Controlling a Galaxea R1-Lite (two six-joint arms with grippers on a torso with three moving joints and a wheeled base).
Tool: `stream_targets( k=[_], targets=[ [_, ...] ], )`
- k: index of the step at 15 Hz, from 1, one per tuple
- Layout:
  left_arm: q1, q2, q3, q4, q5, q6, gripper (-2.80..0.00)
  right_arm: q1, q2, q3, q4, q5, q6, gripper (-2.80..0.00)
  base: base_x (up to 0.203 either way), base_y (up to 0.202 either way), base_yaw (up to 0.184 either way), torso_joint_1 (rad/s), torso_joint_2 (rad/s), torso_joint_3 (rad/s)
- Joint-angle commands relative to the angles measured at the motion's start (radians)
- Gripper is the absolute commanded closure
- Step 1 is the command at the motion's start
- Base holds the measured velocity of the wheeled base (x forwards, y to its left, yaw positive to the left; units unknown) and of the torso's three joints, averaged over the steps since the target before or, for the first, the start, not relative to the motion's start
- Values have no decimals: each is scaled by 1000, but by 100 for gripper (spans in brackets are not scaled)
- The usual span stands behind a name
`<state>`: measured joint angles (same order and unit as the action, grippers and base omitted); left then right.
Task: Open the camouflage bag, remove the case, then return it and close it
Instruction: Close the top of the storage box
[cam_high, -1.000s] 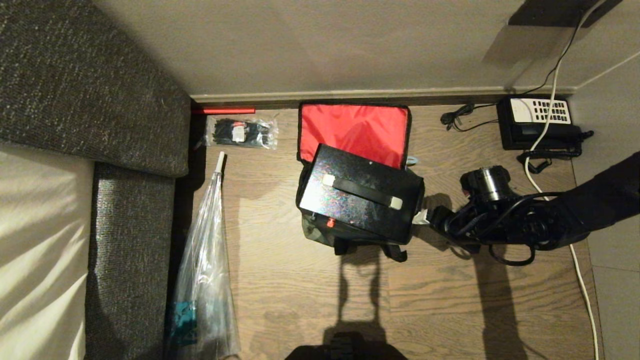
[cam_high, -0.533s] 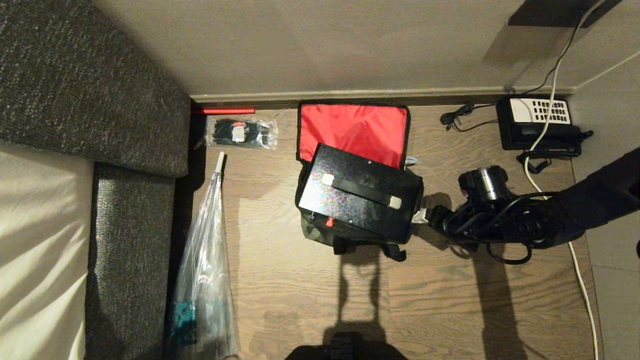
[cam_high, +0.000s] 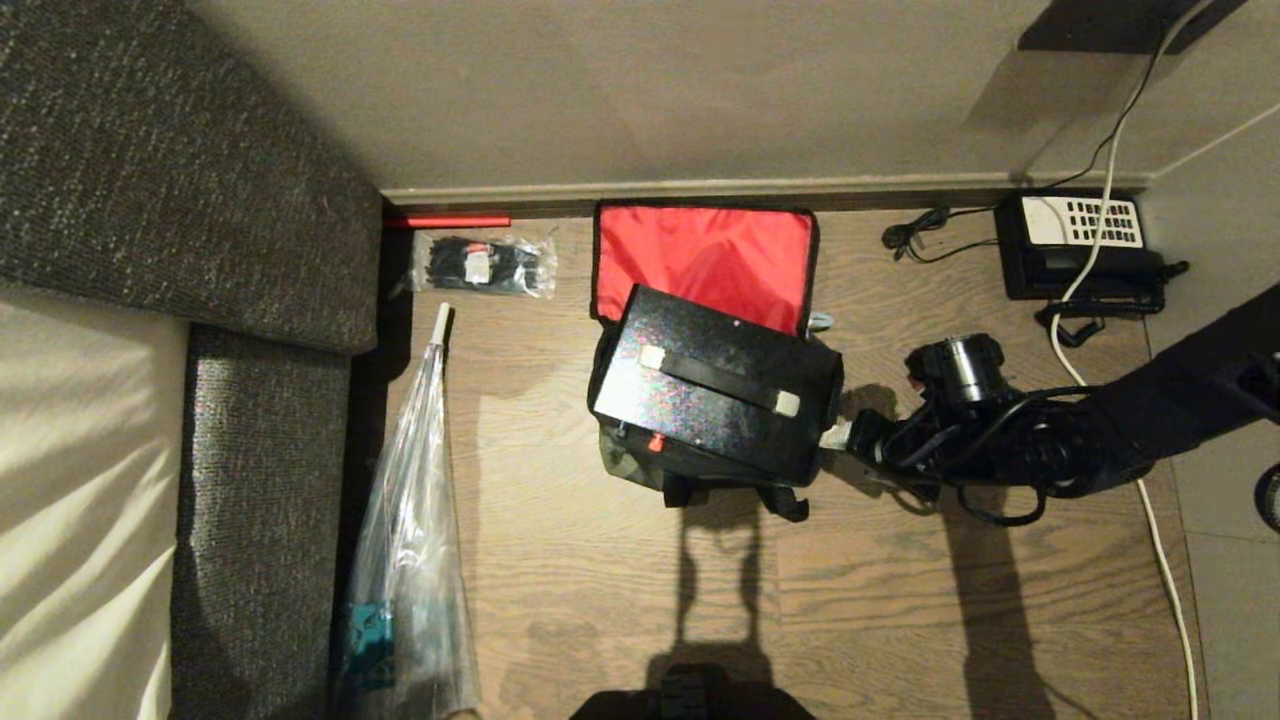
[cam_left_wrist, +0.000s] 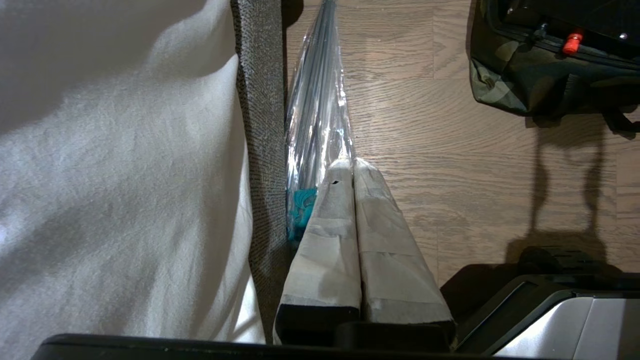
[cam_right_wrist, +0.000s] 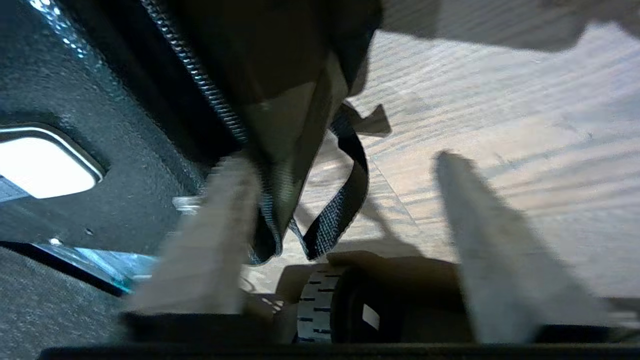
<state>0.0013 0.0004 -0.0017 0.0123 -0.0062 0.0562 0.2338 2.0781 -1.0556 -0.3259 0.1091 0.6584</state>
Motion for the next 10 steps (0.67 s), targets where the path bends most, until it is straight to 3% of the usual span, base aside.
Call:
stream_targets(
  k=[1, 10],
  targets=[
    [0, -3, 0, 0, 0, 1, 0, -1, 4, -4, 7, -2, -10, 0, 0, 0, 0, 0, 0, 0],
    [2, -3, 0, 0, 0, 1, 0, 1, -32, -1, -1, -5, -43, 0, 0, 0, 0, 0, 0, 0]
  ],
)
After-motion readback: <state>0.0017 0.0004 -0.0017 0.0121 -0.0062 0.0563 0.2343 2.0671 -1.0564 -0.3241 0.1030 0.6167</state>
